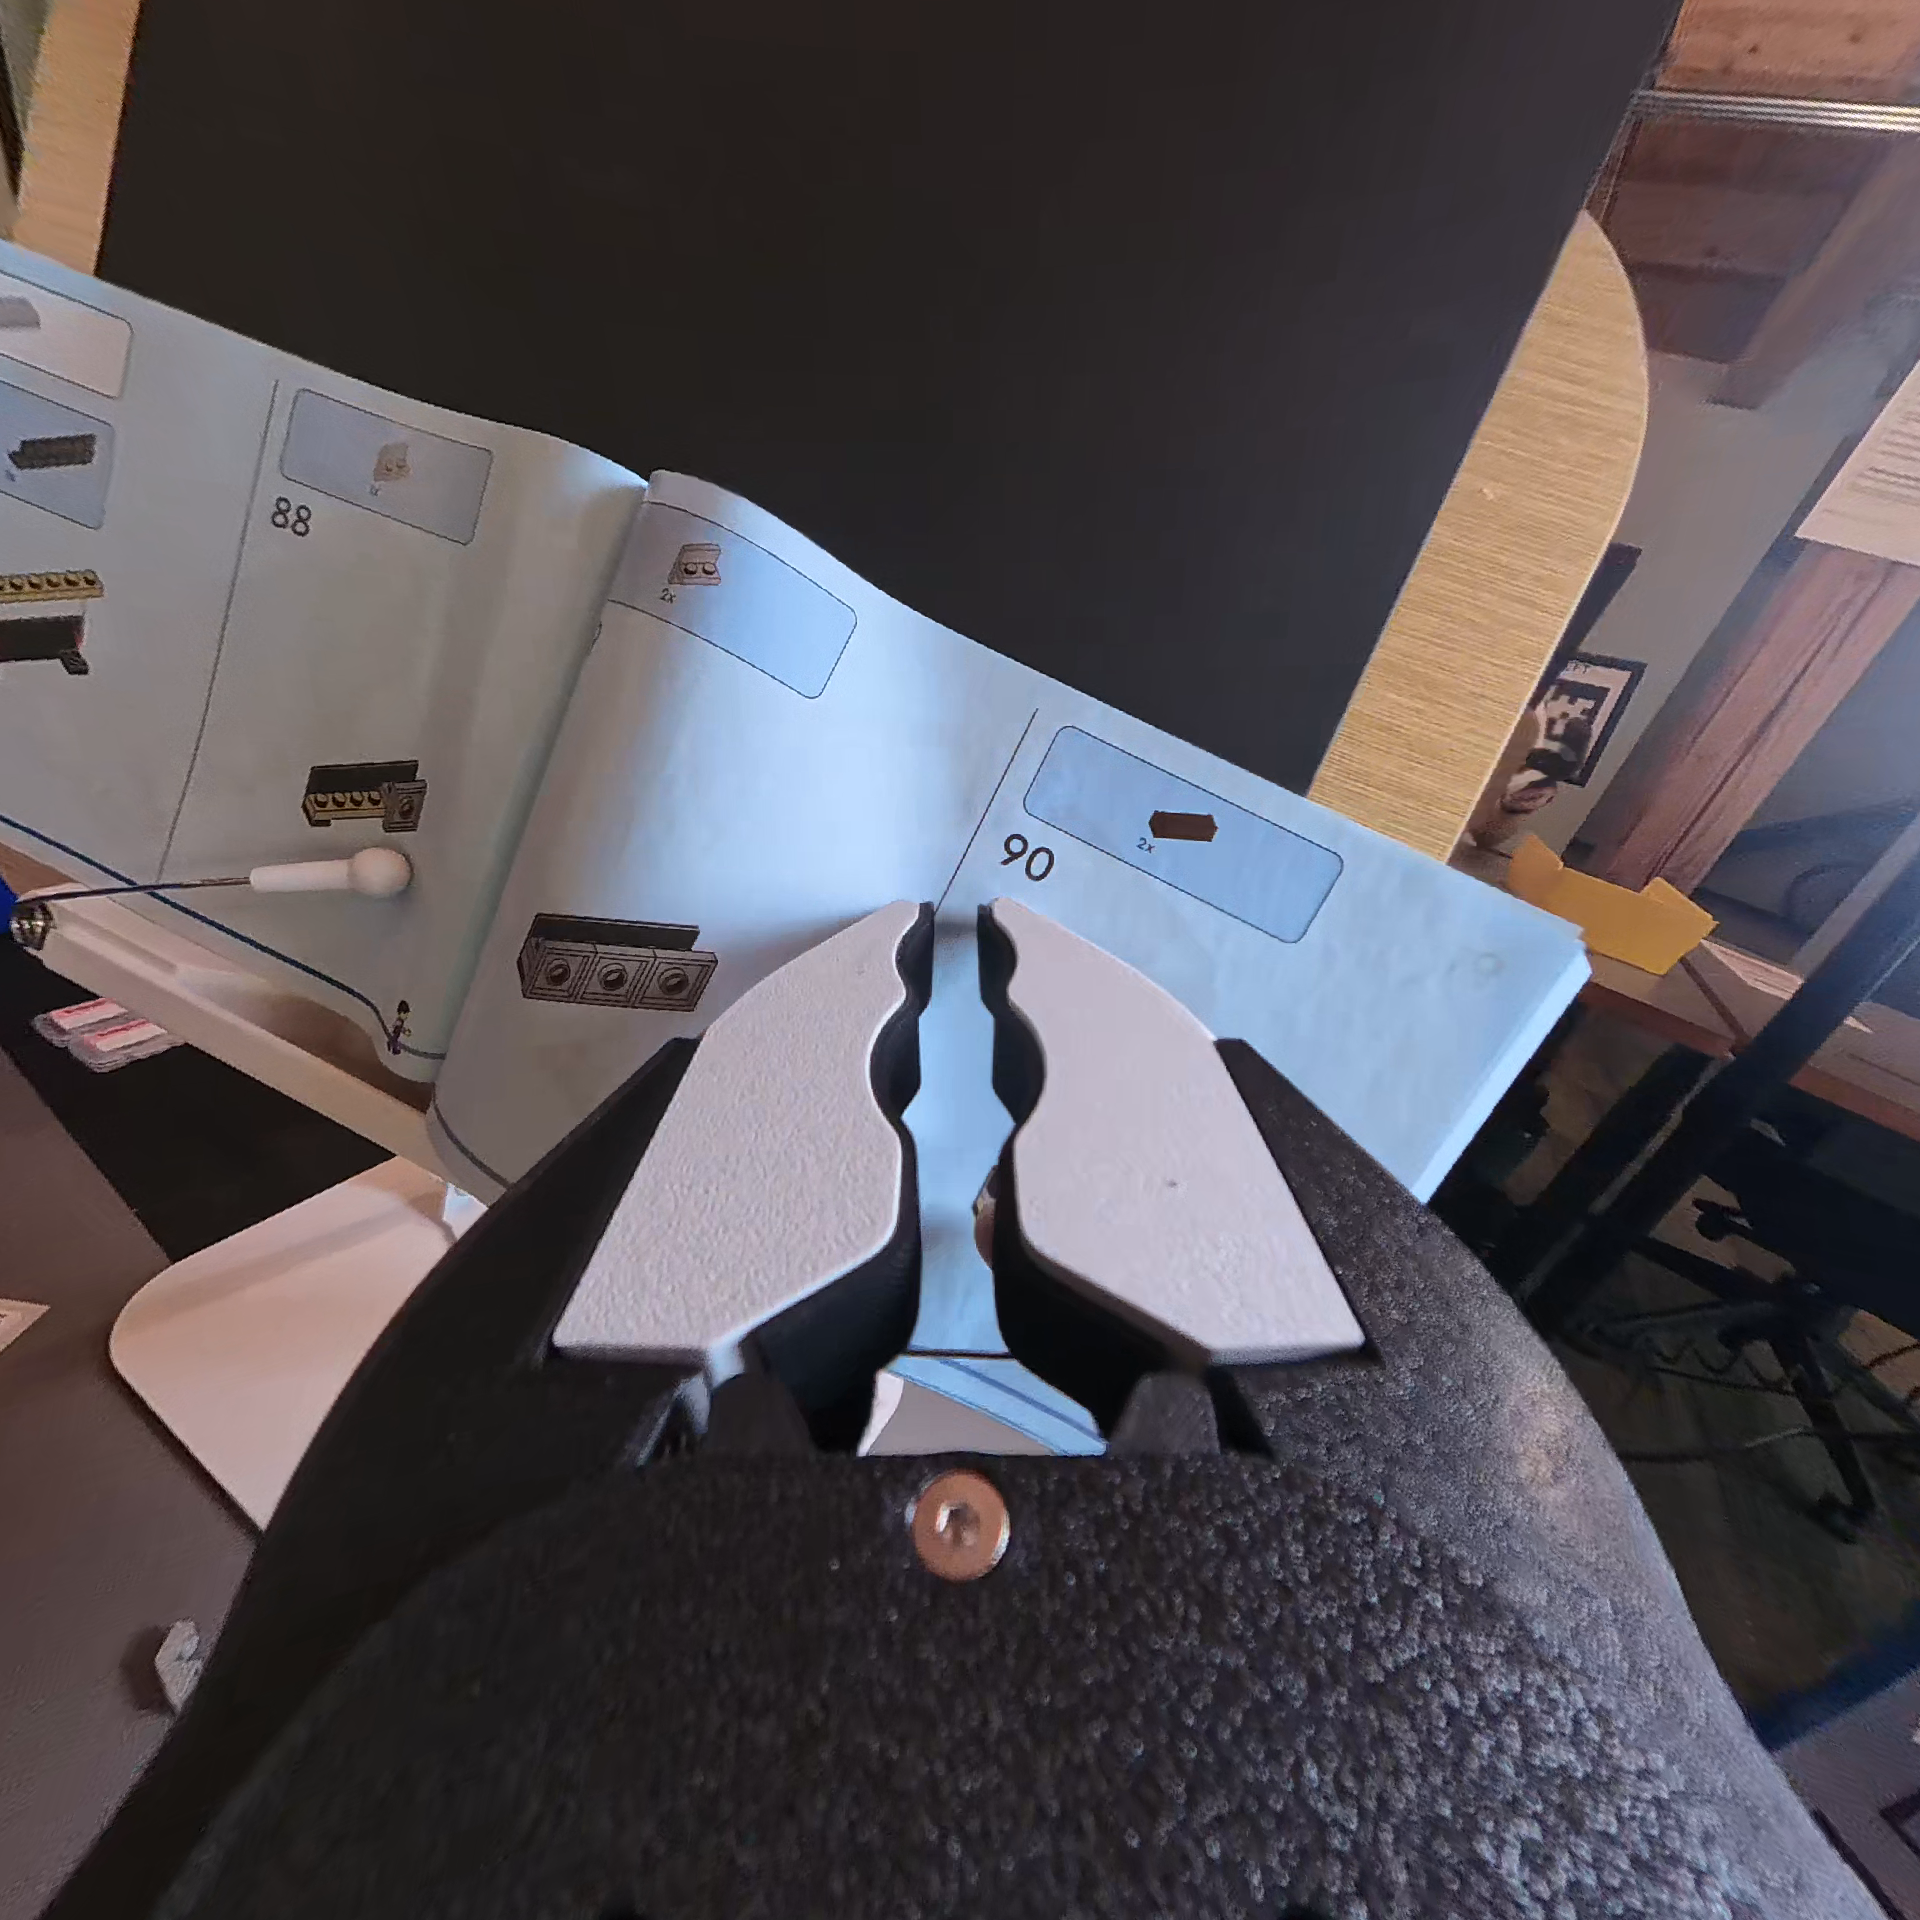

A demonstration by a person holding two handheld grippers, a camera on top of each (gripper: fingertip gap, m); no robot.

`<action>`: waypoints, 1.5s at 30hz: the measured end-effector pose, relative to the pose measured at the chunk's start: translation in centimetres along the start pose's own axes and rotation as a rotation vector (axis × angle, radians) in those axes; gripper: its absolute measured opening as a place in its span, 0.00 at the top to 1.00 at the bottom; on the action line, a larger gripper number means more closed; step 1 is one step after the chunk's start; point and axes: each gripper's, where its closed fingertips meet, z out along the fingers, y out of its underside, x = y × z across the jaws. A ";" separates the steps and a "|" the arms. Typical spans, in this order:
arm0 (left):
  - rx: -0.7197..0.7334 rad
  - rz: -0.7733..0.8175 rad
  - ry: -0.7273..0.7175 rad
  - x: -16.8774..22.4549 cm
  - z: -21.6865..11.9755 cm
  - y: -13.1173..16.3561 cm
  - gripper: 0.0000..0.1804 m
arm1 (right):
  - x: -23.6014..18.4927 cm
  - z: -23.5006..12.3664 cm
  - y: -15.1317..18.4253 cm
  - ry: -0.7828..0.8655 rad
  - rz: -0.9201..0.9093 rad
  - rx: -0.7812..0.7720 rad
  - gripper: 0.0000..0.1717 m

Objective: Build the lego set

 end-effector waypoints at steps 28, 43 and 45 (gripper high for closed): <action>-0.011 0.007 -0.015 -0.4 0.1 0.2 1.00 | 3.4 -3.5 1.9 -0.431 0.374 0.015 0.85; -0.020 0.007 -0.028 -0.6 0.2 0.3 1.00 | 4.3 -4.8 1.5 -0.301 0.283 0.042 0.84; -0.020 0.009 -0.030 -0.6 0.2 0.3 1.00 | 4.6 -5.0 1.3 -0.292 0.261 0.043 0.88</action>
